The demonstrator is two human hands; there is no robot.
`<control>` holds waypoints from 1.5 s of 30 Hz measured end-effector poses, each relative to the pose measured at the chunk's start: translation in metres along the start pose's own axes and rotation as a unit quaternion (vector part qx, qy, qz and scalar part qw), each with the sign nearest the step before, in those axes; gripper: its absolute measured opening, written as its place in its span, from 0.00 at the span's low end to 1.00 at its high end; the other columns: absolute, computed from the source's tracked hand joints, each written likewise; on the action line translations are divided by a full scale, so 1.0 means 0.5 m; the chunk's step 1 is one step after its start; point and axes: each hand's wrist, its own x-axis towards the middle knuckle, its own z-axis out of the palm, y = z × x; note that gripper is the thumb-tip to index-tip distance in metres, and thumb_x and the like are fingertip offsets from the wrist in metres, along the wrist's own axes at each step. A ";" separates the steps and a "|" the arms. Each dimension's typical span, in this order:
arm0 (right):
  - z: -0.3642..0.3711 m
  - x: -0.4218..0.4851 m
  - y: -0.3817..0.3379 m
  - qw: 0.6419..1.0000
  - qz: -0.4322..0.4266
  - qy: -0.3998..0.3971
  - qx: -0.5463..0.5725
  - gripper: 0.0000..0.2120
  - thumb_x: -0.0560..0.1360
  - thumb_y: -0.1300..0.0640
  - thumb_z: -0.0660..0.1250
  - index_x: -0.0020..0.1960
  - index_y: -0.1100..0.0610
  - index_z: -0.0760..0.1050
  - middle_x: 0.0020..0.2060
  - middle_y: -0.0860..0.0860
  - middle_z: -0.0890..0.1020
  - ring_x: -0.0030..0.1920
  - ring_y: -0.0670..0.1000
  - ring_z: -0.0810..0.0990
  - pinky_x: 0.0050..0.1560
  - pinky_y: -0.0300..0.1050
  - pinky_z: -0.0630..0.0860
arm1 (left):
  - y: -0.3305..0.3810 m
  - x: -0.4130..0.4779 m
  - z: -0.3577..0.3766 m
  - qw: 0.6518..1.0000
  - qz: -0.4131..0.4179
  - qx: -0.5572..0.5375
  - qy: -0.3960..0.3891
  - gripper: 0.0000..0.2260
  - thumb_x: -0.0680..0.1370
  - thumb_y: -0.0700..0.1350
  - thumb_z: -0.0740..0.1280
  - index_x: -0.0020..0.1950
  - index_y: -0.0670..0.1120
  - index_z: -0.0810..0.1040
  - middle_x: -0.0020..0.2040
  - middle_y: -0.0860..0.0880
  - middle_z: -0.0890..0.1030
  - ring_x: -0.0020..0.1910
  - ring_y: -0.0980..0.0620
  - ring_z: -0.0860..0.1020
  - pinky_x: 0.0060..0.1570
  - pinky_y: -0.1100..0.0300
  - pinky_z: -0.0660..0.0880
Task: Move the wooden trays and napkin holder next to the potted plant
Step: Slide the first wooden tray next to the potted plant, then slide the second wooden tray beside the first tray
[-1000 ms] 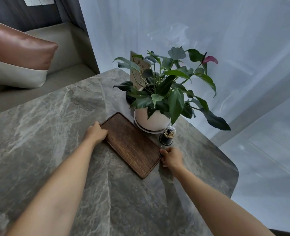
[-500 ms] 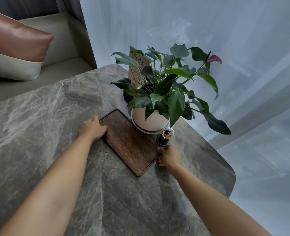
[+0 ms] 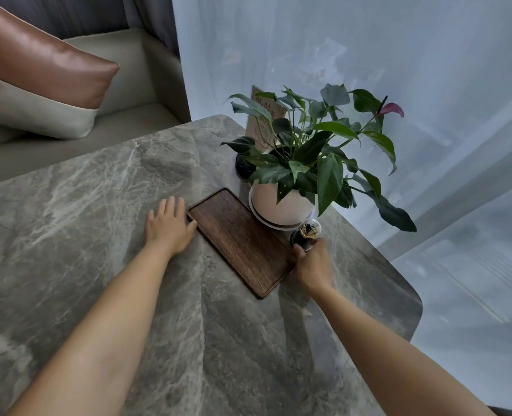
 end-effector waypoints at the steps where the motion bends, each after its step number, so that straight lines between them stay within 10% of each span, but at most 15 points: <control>1: -0.002 -0.013 -0.009 0.999 -0.024 0.020 -0.004 0.16 0.78 0.54 0.58 0.60 0.63 0.62 0.50 0.61 0.76 0.50 0.63 0.77 0.46 0.53 0.71 | -0.015 -0.014 -0.003 1.000 0.004 0.011 0.002 0.30 0.81 0.55 0.51 0.78 0.43 0.46 0.79 0.44 0.47 0.79 0.46 0.47 0.77 0.47 0.48; 13: 0.111 -0.278 -0.174 0.955 -0.238 -0.019 -0.174 0.32 0.79 0.45 0.53 0.75 0.61 0.46 0.76 0.59 0.53 0.74 0.59 0.54 0.71 0.53 0.59 | -0.258 -0.298 -0.049 0.999 -0.036 -0.011 0.035 0.30 0.81 0.55 0.48 0.77 0.45 0.38 0.79 0.48 0.39 0.78 0.51 0.39 0.76 0.48 0.39; 22: 0.282 -0.565 -0.256 0.867 -0.378 -0.156 -0.284 0.34 0.79 0.42 0.44 0.74 0.57 0.32 0.76 0.53 0.35 0.76 0.53 0.34 0.75 0.53 0.38 | -0.501 -0.606 0.013 0.991 -0.127 -0.028 0.017 0.29 0.81 0.55 0.47 0.77 0.46 0.39 0.79 0.49 0.38 0.78 0.51 0.39 0.76 0.49 0.38; 36: 0.517 -0.950 -0.194 0.743 -0.473 -0.305 -0.363 0.35 0.78 0.40 0.44 0.74 0.56 0.32 0.76 0.52 0.34 0.75 0.53 0.34 0.76 0.52 0.39 | -0.815 -0.983 0.160 0.946 -0.322 -0.043 -0.011 0.29 0.81 0.56 0.48 0.78 0.45 0.42 0.79 0.48 0.42 0.79 0.51 0.42 0.77 0.49 0.42; 45: 0.586 -1.054 -0.107 0.745 -0.438 -0.330 -0.378 0.31 0.79 0.44 0.51 0.75 0.57 0.47 0.76 0.56 0.55 0.75 0.57 0.54 0.73 0.52 0.56 | -0.925 -1.061 0.215 0.924 -0.371 -0.089 -0.024 0.29 0.81 0.55 0.48 0.78 0.44 0.46 0.80 0.46 0.48 0.79 0.50 0.47 0.77 0.48 0.46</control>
